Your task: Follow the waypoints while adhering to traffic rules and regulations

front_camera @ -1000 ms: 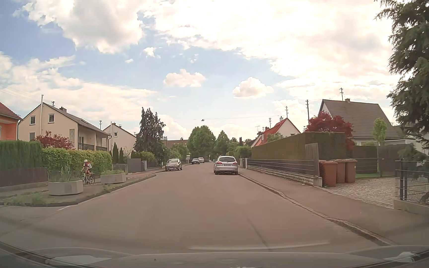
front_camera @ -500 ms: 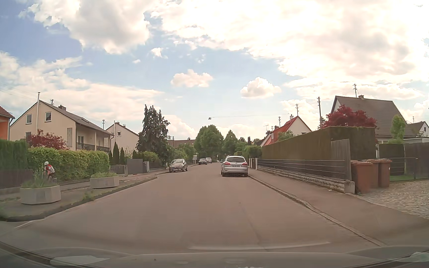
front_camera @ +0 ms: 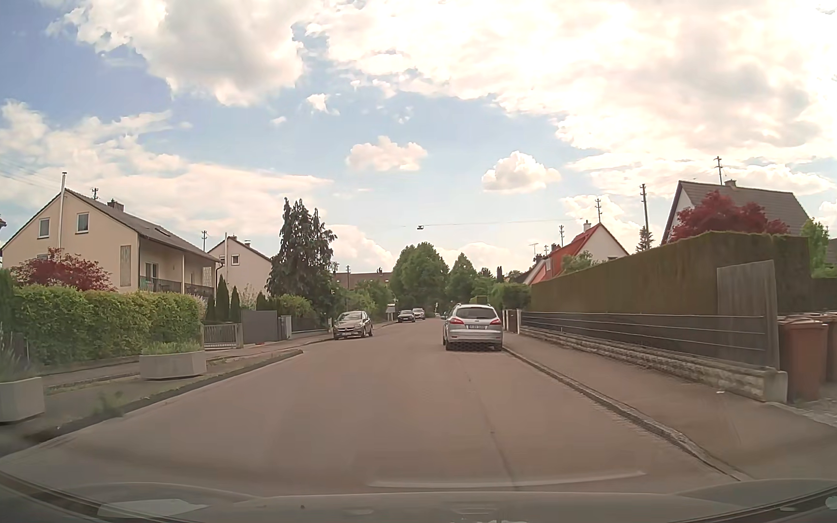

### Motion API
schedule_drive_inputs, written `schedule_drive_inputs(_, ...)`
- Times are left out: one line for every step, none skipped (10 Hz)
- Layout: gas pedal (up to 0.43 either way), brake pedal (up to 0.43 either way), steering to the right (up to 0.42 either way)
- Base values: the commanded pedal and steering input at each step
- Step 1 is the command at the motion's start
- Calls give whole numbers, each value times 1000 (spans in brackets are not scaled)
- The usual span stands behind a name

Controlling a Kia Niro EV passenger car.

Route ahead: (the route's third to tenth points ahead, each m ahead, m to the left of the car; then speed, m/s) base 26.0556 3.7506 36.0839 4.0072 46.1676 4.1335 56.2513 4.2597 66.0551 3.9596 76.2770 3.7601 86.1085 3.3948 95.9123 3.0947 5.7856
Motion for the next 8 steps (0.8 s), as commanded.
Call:
schedule_drive_inputs(169, 18, -55)
schedule_drive_inputs(169, 18, -69)
schedule_drive_inputs(157, 18, -78)
schedule_drive_inputs(157, 18, -82)
schedule_drive_inputs(150, 18, -85)
schedule_drive_inputs(138, 18, -86)
schedule_drive_inputs(138, 18, -86)
schedule_drive_inputs(98, 18, -87)
